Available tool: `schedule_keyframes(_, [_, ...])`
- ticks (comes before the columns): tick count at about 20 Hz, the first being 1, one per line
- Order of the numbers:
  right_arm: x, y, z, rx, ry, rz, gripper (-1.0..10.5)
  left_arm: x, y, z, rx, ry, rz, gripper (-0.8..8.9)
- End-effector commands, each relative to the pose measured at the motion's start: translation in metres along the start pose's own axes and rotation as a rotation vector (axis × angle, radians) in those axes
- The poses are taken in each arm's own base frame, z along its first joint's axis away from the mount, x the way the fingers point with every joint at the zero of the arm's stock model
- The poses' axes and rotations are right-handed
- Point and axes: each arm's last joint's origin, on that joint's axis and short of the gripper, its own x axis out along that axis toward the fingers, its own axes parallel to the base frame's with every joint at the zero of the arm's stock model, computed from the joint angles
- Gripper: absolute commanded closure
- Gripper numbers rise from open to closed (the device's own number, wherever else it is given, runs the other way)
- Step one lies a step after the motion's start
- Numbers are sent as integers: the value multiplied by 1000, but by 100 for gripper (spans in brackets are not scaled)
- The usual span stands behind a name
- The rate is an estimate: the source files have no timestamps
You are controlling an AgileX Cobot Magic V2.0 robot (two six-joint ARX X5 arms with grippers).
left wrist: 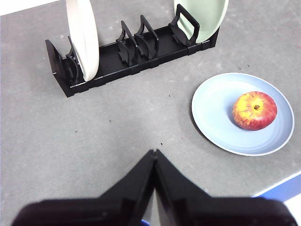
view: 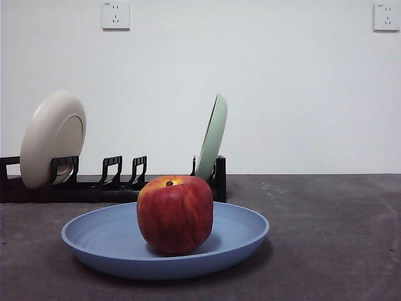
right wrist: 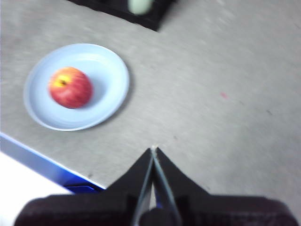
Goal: Take the blue plate from the plate rack,put the plate on the table,take the apple from the table,put the apple in the plate
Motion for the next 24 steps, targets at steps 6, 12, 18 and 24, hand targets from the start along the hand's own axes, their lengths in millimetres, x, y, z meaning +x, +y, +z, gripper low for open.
schedule_keyframes(6, [1, -5, 12, 208, -203, -298, 946, 4, -2, 2, -1, 16, 8, 816])
schedule_keyframes(12, [0, -7, 12, 208, -222, -344, 946, 7, -4, 4, 1, 30, 17, 816])
schedule_keyframes(18, [0, -7, 12, 207, -221, -345, 946, 5, 6, 3, -110, 40, 336, 816])
schedule_keyframes(24, [0, -7, 11, 204, -218, -346, 946, 34, 16, -3, -192, -235, 621, 816])
